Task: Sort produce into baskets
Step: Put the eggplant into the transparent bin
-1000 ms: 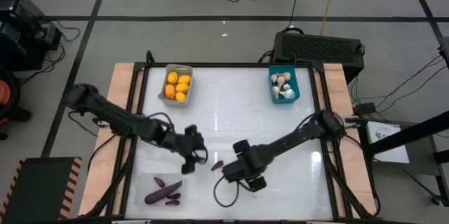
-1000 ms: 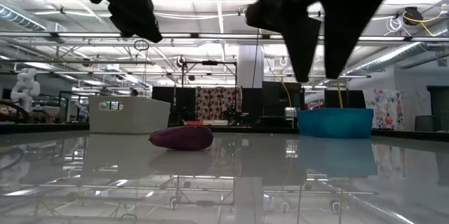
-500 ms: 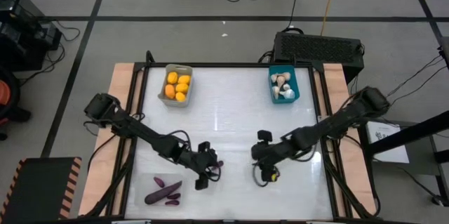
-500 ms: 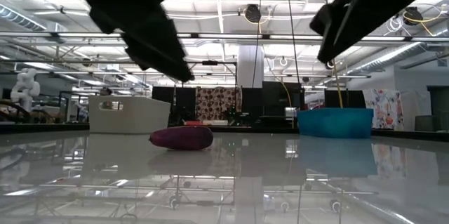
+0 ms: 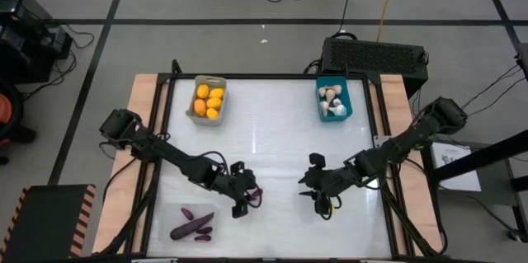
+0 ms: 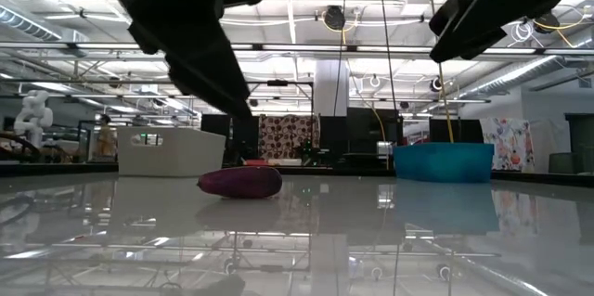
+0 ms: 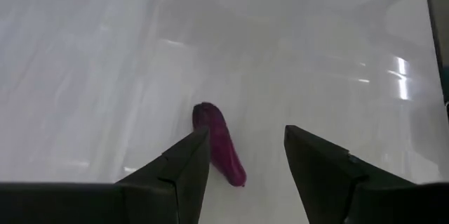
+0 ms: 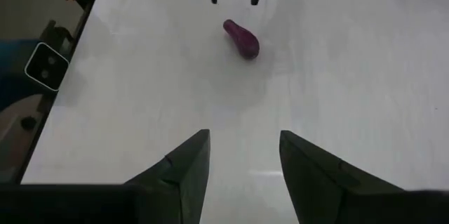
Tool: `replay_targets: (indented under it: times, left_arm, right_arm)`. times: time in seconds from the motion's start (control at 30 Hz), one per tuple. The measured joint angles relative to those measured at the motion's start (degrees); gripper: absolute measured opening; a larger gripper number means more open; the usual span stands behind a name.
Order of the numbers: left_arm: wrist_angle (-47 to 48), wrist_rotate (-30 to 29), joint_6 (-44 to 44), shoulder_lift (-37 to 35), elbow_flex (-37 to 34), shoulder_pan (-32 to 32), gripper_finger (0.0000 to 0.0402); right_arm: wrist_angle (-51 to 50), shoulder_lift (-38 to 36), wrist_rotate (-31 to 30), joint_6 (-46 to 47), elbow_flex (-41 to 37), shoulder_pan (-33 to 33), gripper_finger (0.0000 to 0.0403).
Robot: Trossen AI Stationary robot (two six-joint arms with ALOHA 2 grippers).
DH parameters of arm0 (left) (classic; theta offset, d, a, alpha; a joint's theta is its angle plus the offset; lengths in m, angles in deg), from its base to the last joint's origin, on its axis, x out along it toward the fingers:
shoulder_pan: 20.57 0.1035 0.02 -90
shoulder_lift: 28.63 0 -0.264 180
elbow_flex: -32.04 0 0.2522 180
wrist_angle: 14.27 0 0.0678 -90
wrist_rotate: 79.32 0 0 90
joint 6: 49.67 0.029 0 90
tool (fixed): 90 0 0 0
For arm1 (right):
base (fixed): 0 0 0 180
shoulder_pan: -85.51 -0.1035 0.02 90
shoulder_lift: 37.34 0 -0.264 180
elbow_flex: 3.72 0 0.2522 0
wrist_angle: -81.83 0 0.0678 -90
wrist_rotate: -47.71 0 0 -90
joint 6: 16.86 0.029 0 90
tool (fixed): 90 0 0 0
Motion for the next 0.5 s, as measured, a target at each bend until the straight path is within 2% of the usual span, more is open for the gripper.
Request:
replay_targets:
  times: [0.37, 0.5]
  left_arm:
    - [0.45, -0.23, -6.44, 5.48, 0.07, -2.02, 0.0192]
    - [0.00, -3.05, -6.58, 8.37, 0.07, -2.53, 0.0192]
  right_arm:
    - [0.04, 0.00, 0.02, -1.05, 0.00, -0.17, 0.0164]
    - [0.40, 0.00, 0.02, -1.05, 0.00, -0.15, 0.0164]
